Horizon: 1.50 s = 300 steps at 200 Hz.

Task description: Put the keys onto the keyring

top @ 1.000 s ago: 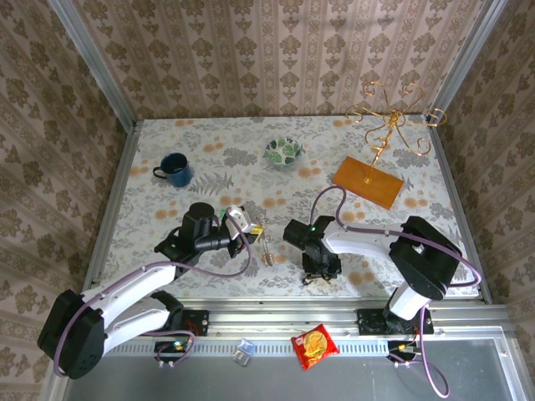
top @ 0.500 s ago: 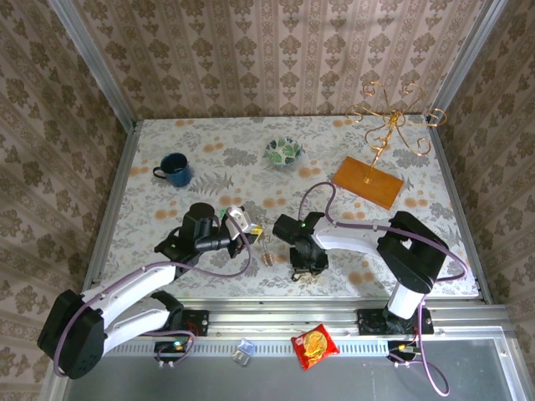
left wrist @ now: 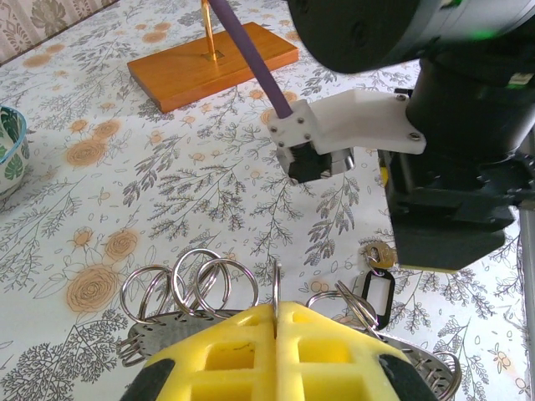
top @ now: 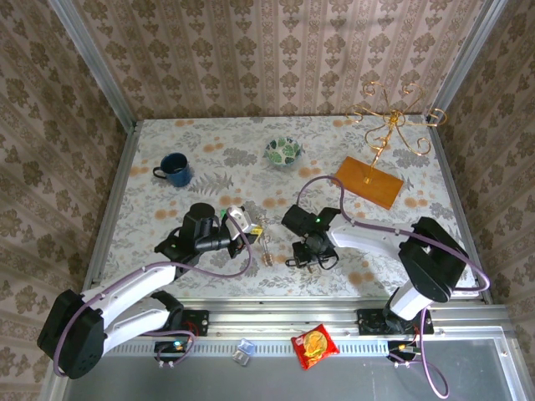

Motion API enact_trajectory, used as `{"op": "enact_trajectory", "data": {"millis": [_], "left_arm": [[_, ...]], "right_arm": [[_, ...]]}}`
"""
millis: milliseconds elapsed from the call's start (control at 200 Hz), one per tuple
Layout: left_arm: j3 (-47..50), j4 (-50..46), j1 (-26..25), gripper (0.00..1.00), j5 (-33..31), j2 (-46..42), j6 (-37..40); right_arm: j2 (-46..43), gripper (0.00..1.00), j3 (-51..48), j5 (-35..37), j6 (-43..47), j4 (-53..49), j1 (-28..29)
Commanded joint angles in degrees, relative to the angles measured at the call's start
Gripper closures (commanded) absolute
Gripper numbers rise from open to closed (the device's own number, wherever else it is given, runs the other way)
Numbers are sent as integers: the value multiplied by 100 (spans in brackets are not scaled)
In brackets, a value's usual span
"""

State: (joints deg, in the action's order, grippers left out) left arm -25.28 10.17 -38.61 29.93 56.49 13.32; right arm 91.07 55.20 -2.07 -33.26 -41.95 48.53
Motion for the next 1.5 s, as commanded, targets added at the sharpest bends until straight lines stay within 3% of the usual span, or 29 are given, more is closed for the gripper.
{"op": "enact_trajectory", "data": {"millis": [0,240,330,535,730,1025,1495], "left_arm": [[-48,57,-33,100,3,-189,122],[-64,39,-27,100,-6,-190,144],[-76,-63,-32,100,-37,-239,144],[-10,-85,-41,100,-119,-336,66],[6,-68,-51,100,-119,-343,66],[27,-68,-92,100,-176,-380,74],[14,-67,-96,100,-180,-380,107]], "right_arm": [[-59,60,-28,8,1560,-3,1],[353,57,404,198,2611,-15,-29],[532,57,667,396,2014,-225,-76],[432,64,784,765,-1073,-618,103],[301,64,703,1068,-2586,-711,408],[615,64,743,997,-3243,-740,605],[1020,69,800,747,-3277,-691,500]]}}
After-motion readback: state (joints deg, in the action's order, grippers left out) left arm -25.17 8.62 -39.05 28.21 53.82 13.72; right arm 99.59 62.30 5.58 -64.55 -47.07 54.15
